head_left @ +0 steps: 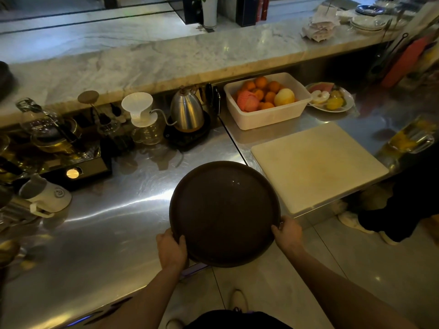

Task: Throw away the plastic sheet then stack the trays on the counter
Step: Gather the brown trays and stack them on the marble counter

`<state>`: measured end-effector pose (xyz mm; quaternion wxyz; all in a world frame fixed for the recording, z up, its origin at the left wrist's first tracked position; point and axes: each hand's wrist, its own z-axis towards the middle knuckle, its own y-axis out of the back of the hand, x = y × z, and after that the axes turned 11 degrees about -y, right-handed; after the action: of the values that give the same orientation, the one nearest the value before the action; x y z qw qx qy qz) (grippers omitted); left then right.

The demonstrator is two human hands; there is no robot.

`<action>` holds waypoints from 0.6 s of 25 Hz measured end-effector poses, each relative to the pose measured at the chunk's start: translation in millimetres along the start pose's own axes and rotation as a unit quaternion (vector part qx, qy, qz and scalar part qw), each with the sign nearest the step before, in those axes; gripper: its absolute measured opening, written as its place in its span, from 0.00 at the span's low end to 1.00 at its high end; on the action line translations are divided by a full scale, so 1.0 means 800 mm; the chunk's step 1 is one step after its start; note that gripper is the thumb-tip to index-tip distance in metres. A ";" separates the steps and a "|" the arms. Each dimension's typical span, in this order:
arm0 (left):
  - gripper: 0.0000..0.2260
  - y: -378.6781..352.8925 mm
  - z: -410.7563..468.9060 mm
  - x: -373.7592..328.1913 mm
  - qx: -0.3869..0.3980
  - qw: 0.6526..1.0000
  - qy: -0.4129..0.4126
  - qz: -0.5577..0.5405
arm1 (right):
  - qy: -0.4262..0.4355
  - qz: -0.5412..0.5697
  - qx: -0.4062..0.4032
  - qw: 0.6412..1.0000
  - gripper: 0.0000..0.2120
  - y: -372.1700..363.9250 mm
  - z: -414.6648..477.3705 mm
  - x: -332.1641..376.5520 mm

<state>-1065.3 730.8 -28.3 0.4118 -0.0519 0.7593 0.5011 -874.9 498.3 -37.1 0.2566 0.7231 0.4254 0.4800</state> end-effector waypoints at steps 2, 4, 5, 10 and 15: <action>0.18 -0.001 0.006 0.001 0.015 0.999 0.041 -0.028 | -0.018 -0.002 0.023 1.000 0.13 0.000 0.005 0.002; 0.20 -0.003 0.013 0.001 0.047 0.994 0.082 -0.051 | -0.063 0.059 0.102 0.991 0.16 0.001 0.009 0.003; 0.20 -0.005 0.016 0.001 0.057 0.991 0.099 -0.063 | -0.093 0.102 0.142 0.980 0.17 0.002 0.012 0.005; 0.15 -0.013 0.028 0.008 0.036 0.982 0.163 -0.090 | -0.175 0.217 0.198 0.940 0.15 -0.001 0.025 0.012; 0.17 -0.018 0.019 0.008 0.017 0.955 0.200 -0.216 | -0.215 0.276 0.195 0.916 0.17 0.002 0.025 0.013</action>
<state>-1053.3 738.1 -45.5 0.3506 -0.3072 0.8054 0.3662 -854.5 507.6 -38.9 0.0529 0.9331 0.2287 0.2724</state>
